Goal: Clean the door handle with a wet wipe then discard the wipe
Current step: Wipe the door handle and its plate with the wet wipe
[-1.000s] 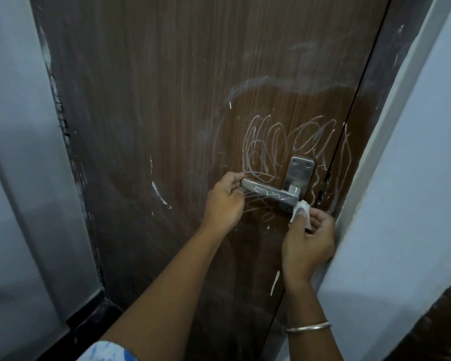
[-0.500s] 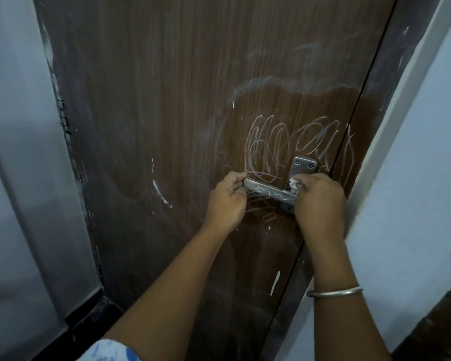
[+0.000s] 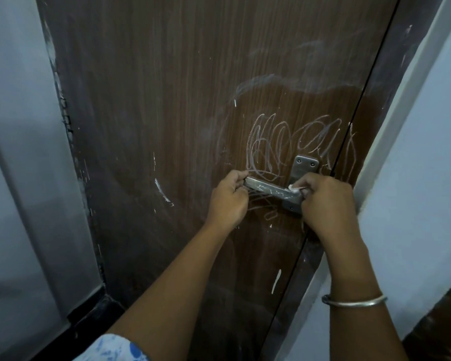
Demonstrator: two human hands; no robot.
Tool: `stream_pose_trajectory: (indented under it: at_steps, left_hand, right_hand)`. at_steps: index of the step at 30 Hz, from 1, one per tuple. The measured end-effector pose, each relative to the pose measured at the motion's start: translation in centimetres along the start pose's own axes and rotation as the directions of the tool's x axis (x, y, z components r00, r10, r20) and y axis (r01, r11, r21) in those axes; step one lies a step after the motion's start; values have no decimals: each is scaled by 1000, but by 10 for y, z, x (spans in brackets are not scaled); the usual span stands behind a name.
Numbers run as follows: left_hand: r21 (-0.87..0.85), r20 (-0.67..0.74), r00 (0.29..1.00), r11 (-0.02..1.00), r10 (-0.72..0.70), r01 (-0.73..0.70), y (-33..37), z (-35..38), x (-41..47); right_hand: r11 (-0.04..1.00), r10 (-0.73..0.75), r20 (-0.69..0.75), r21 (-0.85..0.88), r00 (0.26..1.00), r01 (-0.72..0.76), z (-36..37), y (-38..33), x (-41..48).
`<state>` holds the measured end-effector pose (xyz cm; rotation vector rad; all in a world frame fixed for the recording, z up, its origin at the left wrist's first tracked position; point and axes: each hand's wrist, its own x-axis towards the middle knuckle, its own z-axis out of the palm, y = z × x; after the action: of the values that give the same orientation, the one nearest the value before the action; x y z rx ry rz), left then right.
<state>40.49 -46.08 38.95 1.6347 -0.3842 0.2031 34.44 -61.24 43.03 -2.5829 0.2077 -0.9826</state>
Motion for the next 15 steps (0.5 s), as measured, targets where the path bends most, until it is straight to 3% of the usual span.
stream_pose_trajectory:
  at_steps: [4,8,15]
  left_hand:
    - [-27,-4,1000,999,-18,18,1,0,-2]
    - [-11,-3,1000,1000,-13,13,2,0,-2]
    - [-6,5,1000,1000,-14,14,3,0,-3]
  right_hand:
    - [996,-6,48,-94,999,11,1,-6,2]
    - [999,-28,33,-27,999,29,-3,-5,-4]
    - [997,-10,68,-78,998,15,1,-11,-6]
